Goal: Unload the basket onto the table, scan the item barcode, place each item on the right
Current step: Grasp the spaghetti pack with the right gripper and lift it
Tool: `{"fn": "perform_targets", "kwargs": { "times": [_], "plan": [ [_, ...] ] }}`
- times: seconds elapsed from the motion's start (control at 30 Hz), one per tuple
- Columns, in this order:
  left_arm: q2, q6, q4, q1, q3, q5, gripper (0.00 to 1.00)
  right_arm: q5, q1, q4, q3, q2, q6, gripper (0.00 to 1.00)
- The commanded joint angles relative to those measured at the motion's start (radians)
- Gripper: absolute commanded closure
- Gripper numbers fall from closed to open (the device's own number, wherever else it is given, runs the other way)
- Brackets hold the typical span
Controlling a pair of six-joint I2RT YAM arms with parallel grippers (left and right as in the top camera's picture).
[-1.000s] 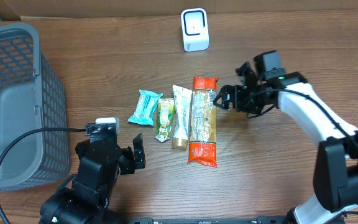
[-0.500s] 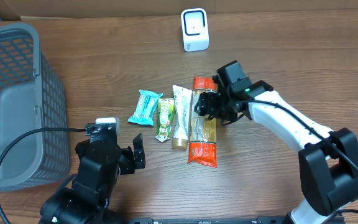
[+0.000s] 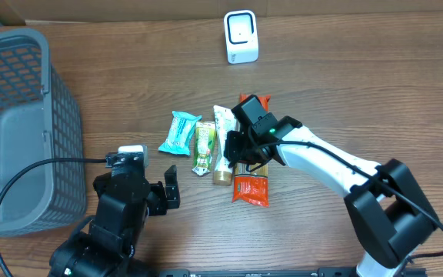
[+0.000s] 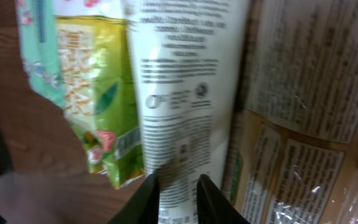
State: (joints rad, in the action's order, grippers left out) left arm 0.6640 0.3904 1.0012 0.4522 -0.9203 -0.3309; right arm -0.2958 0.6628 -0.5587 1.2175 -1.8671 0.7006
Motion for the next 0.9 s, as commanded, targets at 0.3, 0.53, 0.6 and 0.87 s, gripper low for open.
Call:
{"fn": "perform_targets", "kwargs": {
  "times": [0.3,0.53,0.6,0.87],
  "plan": [
    [0.002,0.014,-0.003,0.006,0.011,-0.016,0.00,0.015,-0.015,-0.014,0.013,-0.014,0.051,0.78],
    [0.002,0.014,-0.004,0.006,0.011,-0.016,0.00,0.008,-0.061,-0.072,0.015,-0.014,0.042,0.72],
    [0.002,0.014,-0.004,0.006,0.011,-0.016,0.01,-0.047,-0.097,-0.079,0.025,-0.013,-0.042,0.68],
    [0.002,0.014,-0.003,0.006,0.011,-0.016,0.01,-0.204,-0.276,-0.171,0.048,-0.013,-0.307,0.24]
  ]
}}
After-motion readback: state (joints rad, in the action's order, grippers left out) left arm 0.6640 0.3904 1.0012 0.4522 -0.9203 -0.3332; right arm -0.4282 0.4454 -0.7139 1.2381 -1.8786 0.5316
